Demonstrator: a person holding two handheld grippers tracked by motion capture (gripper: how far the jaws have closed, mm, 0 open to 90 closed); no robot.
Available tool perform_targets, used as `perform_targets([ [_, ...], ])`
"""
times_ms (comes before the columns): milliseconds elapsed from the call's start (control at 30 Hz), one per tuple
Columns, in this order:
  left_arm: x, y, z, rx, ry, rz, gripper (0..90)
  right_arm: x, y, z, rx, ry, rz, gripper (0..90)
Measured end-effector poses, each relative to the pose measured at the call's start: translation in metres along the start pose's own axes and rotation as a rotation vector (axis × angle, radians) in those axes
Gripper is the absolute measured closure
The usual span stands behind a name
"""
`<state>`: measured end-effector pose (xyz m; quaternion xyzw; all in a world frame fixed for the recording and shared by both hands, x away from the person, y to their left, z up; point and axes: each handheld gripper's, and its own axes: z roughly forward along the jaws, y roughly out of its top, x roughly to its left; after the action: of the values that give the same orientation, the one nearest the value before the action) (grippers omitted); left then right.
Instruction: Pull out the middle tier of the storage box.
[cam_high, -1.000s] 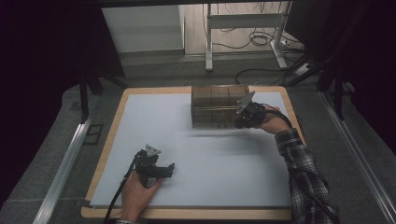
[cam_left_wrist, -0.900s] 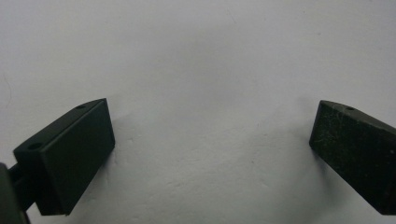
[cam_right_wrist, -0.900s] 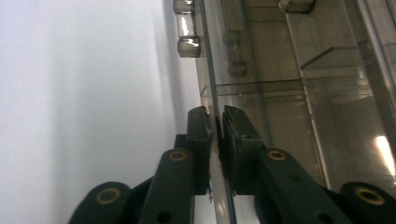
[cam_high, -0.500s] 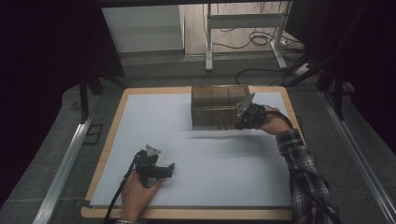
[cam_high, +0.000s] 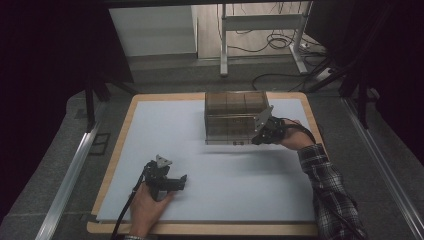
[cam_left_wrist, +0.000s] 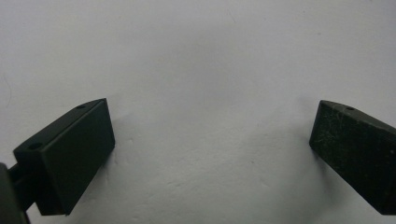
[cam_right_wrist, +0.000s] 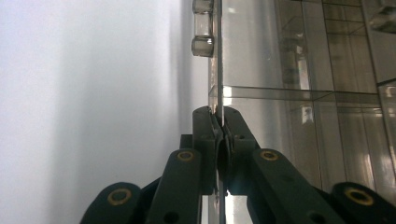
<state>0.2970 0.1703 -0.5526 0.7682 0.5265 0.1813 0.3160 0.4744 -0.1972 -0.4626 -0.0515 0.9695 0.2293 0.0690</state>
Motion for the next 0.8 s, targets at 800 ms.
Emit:
perform_targets([
  [800, -0.0002, 0.0, 0.0002, -0.003, 0.0, -0.003, 0.0, 0.0109, -0.0039, 0.0028, -0.01, -0.025, -0.028, 79.0],
])
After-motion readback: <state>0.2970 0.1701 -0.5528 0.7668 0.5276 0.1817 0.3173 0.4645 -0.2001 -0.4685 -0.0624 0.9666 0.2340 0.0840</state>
